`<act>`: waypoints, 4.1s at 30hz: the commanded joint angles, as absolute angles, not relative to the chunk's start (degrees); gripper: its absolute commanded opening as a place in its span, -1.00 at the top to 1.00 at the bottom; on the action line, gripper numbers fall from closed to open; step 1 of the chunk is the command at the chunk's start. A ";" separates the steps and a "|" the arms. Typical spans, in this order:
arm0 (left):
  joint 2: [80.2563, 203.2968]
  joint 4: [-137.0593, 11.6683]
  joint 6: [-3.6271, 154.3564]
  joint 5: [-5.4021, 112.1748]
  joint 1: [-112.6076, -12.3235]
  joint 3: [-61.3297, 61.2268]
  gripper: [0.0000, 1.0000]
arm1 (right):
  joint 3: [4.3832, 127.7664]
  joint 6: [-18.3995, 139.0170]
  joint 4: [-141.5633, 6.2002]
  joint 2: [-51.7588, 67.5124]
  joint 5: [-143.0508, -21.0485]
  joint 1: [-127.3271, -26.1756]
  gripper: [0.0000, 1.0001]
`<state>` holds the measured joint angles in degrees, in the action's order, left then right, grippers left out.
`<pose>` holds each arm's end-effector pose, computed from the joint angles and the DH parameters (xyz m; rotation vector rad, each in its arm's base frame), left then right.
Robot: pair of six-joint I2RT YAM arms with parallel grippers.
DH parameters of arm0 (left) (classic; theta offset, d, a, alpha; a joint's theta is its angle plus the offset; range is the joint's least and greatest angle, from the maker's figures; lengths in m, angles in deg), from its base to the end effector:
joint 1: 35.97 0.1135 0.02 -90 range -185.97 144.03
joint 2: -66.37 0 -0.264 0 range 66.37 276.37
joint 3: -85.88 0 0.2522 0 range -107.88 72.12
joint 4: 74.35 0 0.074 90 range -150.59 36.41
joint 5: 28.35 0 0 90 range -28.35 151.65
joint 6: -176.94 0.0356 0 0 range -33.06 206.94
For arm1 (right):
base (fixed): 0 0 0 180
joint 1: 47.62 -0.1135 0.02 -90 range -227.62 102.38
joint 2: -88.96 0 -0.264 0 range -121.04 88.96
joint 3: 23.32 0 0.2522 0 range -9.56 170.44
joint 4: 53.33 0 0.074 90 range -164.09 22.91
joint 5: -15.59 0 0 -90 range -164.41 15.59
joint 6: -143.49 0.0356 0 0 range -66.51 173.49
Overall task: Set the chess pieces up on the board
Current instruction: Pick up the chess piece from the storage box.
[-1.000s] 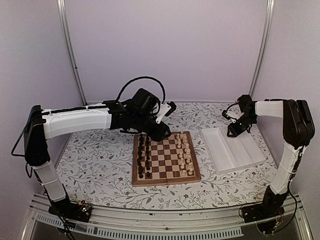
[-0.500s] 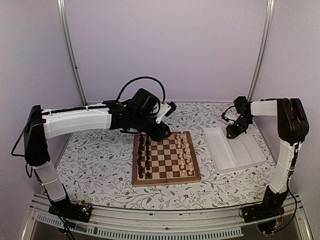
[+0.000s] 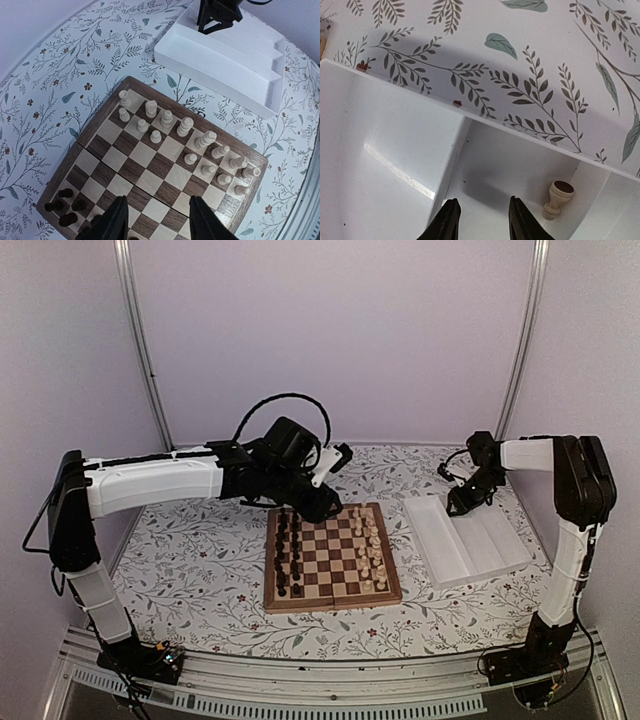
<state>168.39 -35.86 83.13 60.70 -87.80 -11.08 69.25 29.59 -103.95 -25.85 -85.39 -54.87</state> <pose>0.2502 -0.3193 0.2740 0.9785 2.1759 -0.4953 0.3923 0.0567 0.1536 -0.7941 2.6973 0.2060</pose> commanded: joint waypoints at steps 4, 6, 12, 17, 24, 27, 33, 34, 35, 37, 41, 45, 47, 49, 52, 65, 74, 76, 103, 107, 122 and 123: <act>169.40 -35.62 83.65 59.51 -87.14 -11.72 0.11 | 70.25 29.04 -102.90 -21.27 -79.45 -55.51 0.22; 169.50 -35.48 83.50 59.18 -87.12 -11.81 0.10 | 70.29 29.08 -102.72 -22.17 -77.48 -55.86 0.20; 169.80 -35.10 83.33 58.54 -87.12 -12.04 0.09 | 70.90 29.90 -102.71 -26.71 -71.35 -56.41 0.15; 169.99 -34.88 83.34 58.46 -87.12 -12.13 0.09 | 70.56 30.37 -103.05 -28.55 -69.95 -56.80 0.12; 170.58 -34.52 83.37 58.43 -87.12 -12.42 0.09 | 69.78 28.84 -105.46 -25.19 -83.71 -58.57 0.17; 170.79 -34.49 83.52 58.31 -87.15 -12.52 0.09 | 69.57 28.73 -104.68 -22.85 -83.49 -58.70 0.18; 171.05 -34.21 83.45 57.89 -87.12 -12.70 0.08 | 70.08 28.60 -102.53 -22.08 -74.92 -58.71 0.15; 171.05 -34.19 83.38 57.95 -87.12 -12.70 0.08 | 70.27 28.68 -102.42 -22.47 -73.86 -58.72 0.15; 171.06 -34.19 83.37 57.96 -87.12 -12.70 0.08 | 70.37 28.83 -102.35 -22.98 -72.59 -58.70 0.14; 171.05 -34.20 83.33 57.89 -87.12 -12.65 0.08 | 70.57 29.11 -102.33 -23.96 -71.67 -58.72 0.12; 171.18 -34.13 83.34 57.69 -87.21 -12.70 0.08 | 70.77 29.32 -102.42 -25.83 -70.62 -58.77 0.10; 171.37 -33.86 83.34 57.52 -87.21 -12.85 0.07 | 70.73 29.41 -102.80 -27.00 -71.49 -58.75 0.11; 171.53 -33.70 83.34 57.52 -87.21 -12.96 0.07 | 70.77 29.35 -103.44 -27.52 -73.43 -58.76 0.15; 171.57 -33.62 83.34 57.52 -87.21 -12.96 0.07 | 70.73 29.16 -103.79 -27.98 -73.79 -58.71 0.19; 171.74 -33.61 83.42 57.51 -87.21 -13.05 0.06 | 70.61 29.06 -104.19 -28.35 -76.00 -58.75 0.30; 172.28 -33.25 83.29 56.98 -87.23 -13.31 0.04 | 73.03 29.06 -105.10 -30.77 -78.19 -58.61 0.50; 172.68 -32.91 83.26 56.55 -87.23 -13.57 0.03 | 73.28 29.67 -106.01 -31.11 -79.85 -57.14 0.61; 172.83 -32.84 83.32 56.38 -87.21 -13.64 0.02 | 72.66 29.75 -105.88 -30.32 -79.81 -56.72 0.56; 173.82 -31.97 82.96 55.39 -87.29 -14.28 -0.03 | 68.17 29.49 -105.42 -26.73 -78.53 -55.24 0.58; 174.14 -32.06 82.99 55.75 -87.37 -14.37 -0.03 | 68.16 30.10 -105.55 -26.35 -79.73 -54.35 0.64; 176.14 -31.93 82.46 54.39 -87.29 -15.42 -0.05 | 64.46 28.79 -105.03 -23.72 -79.49 -52.46 0.63; 176.15 -31.87 82.46 54.51 -87.29 -15.42 -0.05 | 64.49 28.86 -105.06 -23.55 -79.57 -52.32 0.66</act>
